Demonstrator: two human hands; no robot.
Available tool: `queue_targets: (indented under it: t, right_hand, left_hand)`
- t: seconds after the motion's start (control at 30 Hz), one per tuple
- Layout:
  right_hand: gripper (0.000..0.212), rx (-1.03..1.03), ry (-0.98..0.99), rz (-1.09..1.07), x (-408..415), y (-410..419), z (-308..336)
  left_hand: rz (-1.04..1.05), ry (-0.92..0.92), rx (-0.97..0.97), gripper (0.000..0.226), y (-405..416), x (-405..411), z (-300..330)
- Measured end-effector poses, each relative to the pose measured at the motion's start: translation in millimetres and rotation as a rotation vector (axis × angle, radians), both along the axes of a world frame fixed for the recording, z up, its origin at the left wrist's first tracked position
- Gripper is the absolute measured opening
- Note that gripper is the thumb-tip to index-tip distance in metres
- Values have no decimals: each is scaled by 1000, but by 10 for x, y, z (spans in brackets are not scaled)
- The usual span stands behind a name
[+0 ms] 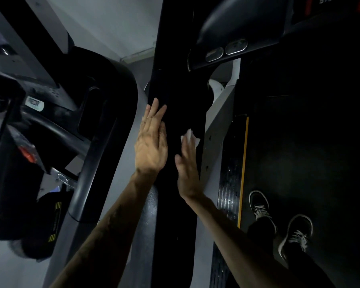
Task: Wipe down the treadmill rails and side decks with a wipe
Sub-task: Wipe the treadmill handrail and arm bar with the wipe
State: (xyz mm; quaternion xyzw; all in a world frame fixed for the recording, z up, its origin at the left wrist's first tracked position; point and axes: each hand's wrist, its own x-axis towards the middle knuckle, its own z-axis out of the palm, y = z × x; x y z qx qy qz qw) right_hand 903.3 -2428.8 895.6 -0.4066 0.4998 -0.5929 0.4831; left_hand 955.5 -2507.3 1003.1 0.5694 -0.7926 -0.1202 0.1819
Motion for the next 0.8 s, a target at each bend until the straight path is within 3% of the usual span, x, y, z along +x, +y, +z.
queue_targets:
  t: [0.17, 0.37, 0.5, 0.63, 0.7, 0.8]
  right_hand:
    - [69, -52, 94, -56, -146, -455, -60]
    - [70, 171, -27, -10, -106, -221, -240]
    - [62, -3, 32, 41, 31, 98, 31]
    - [59, -117, 125, -12, -101, -188, 121]
    - [56, -85, 160, -31, -198, -439, 46]
    - [70, 19, 87, -1, -289, -620, -40]
  left_hand:
    - [-2, 29, 4, 45, -10, 7, -5]
    - [-25, 61, 13, 43, -21, 29, -14]
    - [-32, 57, 2, 44, -45, 41, -30]
    - [-33, 57, 11, 45, -40, 52, -41]
    - [-37, 56, 13, 46, -48, 56, -39]
    - [-36, 61, 21, 45, -60, 61, -37]
